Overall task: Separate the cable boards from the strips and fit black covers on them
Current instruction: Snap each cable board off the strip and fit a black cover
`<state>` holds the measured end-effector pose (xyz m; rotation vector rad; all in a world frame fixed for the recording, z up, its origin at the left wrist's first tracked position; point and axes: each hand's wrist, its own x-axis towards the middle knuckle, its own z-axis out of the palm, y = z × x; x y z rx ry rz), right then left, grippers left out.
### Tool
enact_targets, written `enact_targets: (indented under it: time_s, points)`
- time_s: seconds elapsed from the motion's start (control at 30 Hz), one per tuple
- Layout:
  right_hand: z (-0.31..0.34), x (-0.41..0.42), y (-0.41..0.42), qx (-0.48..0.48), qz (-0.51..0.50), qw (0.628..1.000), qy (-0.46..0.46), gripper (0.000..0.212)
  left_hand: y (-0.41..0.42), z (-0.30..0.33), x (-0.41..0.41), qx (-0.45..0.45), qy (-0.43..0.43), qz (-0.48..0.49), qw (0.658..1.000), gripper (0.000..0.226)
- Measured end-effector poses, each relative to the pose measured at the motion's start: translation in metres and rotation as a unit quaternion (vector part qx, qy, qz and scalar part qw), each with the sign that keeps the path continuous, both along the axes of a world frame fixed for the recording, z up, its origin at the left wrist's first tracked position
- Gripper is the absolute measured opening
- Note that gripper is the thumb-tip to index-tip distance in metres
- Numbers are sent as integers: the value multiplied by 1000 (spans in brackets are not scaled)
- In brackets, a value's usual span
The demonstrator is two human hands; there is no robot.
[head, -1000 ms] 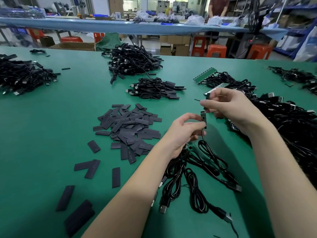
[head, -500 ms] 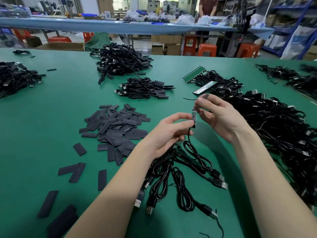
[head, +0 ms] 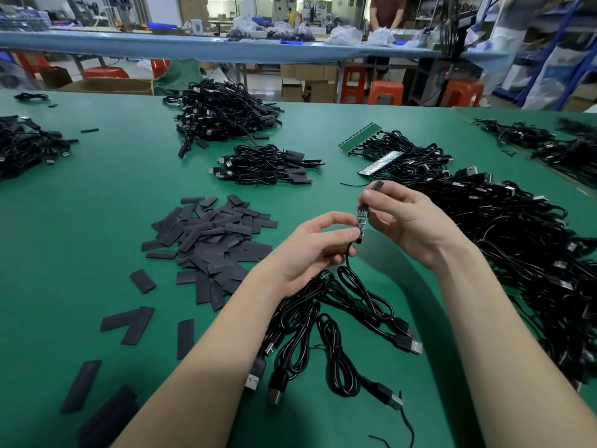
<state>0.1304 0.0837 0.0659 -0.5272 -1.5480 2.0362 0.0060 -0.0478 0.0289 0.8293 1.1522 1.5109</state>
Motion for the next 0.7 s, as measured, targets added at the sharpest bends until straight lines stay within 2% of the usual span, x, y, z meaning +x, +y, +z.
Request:
enact_targets:
  time_s: [0.1, 0.3, 0.47, 0.7]
  points:
    - [0, 3, 2, 13, 14, 1000, -14, 23, -1, 0, 0, 0, 10, -13, 1000, 13]
    - [0, 16, 8, 17, 76, 994, -71, 14, -2, -1, -1, 5, 26, -43, 999, 15]
    - [0, 22, 10, 3, 97, 993, -64, 13, -3, -3, -2, 19, 3, -44, 999, 24]
    - [-8, 15, 3, 33, 137, 989, -49, 15, -4, -3, -3, 32, -27, -38, 998, 23]
